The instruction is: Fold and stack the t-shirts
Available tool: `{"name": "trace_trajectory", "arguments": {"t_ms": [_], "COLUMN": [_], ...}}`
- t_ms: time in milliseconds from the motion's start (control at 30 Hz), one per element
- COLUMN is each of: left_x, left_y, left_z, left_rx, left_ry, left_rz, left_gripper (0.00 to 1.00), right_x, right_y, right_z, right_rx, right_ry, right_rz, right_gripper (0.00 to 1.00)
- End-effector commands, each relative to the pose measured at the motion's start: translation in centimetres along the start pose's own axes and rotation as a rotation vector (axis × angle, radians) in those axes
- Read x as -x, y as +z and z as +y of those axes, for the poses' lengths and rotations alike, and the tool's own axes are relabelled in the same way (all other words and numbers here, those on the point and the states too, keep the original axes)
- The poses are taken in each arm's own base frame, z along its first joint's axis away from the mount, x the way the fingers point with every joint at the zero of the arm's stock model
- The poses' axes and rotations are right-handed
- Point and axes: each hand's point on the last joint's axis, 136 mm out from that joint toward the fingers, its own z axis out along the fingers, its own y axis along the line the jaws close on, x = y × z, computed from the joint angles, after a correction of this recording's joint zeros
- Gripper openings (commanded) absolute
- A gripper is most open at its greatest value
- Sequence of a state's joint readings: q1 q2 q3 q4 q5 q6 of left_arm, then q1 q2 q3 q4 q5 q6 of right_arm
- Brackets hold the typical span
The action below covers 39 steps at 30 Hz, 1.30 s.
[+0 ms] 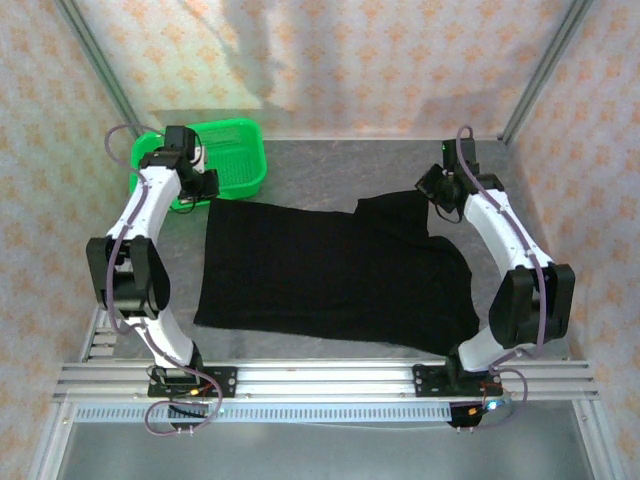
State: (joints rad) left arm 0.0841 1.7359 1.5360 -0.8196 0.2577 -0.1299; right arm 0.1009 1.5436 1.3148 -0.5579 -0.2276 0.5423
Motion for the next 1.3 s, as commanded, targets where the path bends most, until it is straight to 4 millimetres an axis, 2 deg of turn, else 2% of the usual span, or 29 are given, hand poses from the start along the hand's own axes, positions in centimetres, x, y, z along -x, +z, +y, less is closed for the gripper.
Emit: {"name": "trace_trajectory", "arguments": {"t_ms": [0,200,333,700,900,967,1033,1133,1267], "left_x": [0.1,-0.1,-0.2,-0.8,-0.7,-0.9,-1.2,-1.7,-2.8], "left_y": [-2.2,-3.4,-3.9,-3.4,-1.1,0.4,1.8,4.0,7.1], "left_z": [0.3,0.8,0.9,1.0,0.4,0.4,0.4,0.1,0.1], "left_rx": [-0.003,-0.004,-0.009,-0.008,-0.05,-0.039,-0.019,0.02,0.04], "left_ry": [-0.004,-0.01,-0.004,-0.005,-0.043,-0.054,-0.04,-0.006,-0.027], "left_rz": [-0.042,-0.064,-0.071,-0.057,-0.027,0.009,0.035,0.069,0.1], "left_gripper": [0.0,0.0,0.0,0.0,0.0,0.22,0.32,0.35,0.35], "right_x": [1.3,2.5,3.5,5.5,4.9,4.5,4.2,3.9,3.7], "right_y": [-2.0,-3.1,-3.9,-4.5,-3.4,-2.9,-2.7,-2.7,-2.8], "right_z": [0.3,0.9,2.8,4.9,4.7,4.2,4.0,3.7,3.2], "right_rx": [0.005,0.022,0.09,0.151,0.137,0.129,0.128,0.122,0.112], "right_ry": [-0.028,-0.046,-0.087,-0.122,-0.116,-0.106,-0.098,-0.094,-0.092], "right_rz": [-0.049,-0.074,-0.098,-0.15,-0.113,-0.1,-0.096,-0.095,-0.094], "right_gripper": [0.0,0.0,0.0,0.0,0.0,0.0,0.0,0.0,0.0]}}
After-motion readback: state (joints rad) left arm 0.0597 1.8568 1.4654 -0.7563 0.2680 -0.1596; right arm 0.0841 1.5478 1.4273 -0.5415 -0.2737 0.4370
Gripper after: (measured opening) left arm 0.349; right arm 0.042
